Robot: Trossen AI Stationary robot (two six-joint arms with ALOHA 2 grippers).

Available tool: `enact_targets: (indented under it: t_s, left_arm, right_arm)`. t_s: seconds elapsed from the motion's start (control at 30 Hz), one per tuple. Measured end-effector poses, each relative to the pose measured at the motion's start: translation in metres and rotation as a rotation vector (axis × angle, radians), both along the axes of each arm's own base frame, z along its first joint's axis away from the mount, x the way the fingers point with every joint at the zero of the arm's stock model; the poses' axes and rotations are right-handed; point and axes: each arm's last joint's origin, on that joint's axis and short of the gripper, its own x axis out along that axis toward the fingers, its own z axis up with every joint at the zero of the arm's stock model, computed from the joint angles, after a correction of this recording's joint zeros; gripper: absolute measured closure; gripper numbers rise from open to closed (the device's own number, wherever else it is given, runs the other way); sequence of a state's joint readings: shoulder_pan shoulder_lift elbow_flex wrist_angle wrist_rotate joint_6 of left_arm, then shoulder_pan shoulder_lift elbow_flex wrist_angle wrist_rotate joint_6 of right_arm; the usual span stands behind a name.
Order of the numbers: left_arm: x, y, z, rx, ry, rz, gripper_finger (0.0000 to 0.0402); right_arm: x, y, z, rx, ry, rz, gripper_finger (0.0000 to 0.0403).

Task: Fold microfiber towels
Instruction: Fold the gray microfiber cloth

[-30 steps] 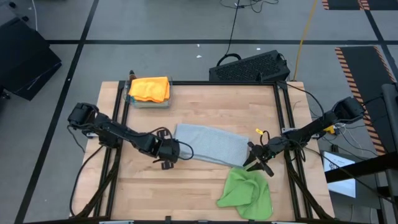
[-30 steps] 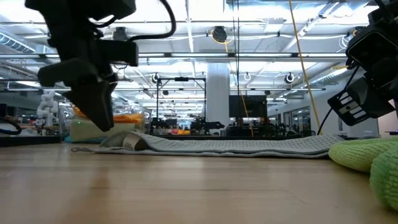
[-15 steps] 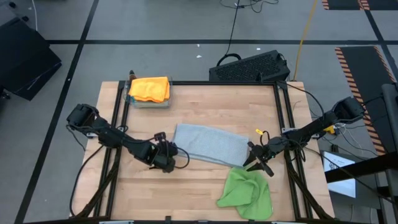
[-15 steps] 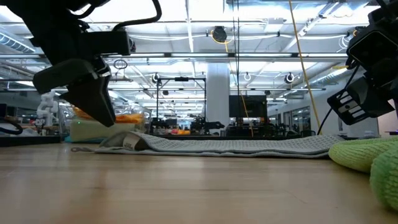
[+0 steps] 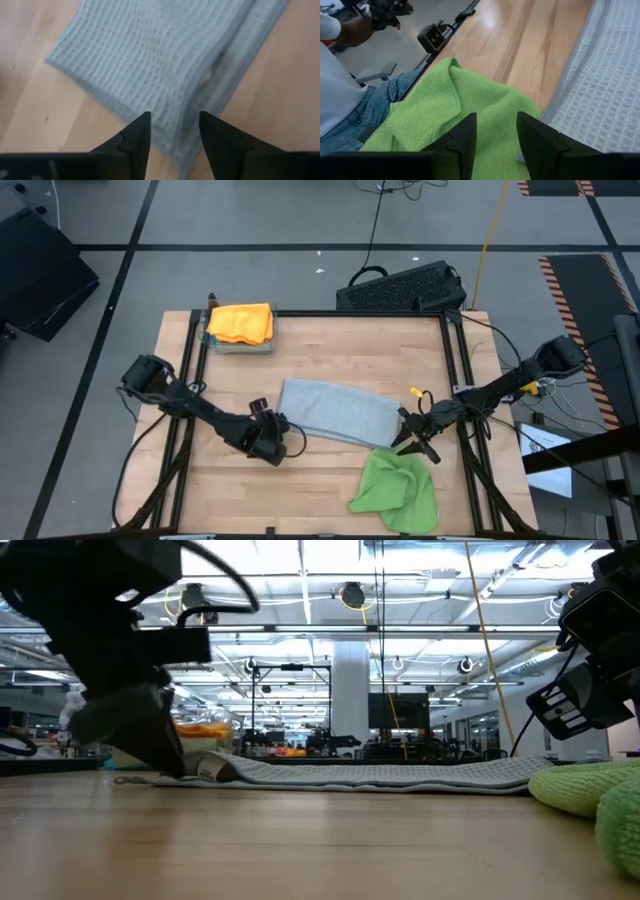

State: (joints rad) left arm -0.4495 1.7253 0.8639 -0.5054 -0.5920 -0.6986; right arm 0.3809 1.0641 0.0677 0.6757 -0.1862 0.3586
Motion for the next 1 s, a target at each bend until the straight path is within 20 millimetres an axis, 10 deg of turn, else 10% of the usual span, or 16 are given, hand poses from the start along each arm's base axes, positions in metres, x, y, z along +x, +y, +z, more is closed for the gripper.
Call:
enact_targets:
  t_s: [0.53,1.0]
  left_arm:
    - [-0.008,-0.005,0.007,0.043,0.121,-0.026,0.0394]
    - [-0.016,-0.008,0.006,0.061,0.213,-0.075,0.0356]
  right_arm:
    - [0.0,0.0,0.001,-0.006,-0.008,0.001,0.0273]
    - [0.001,-0.001,0.001,-0.028,-0.019,-0.05,0.0273]
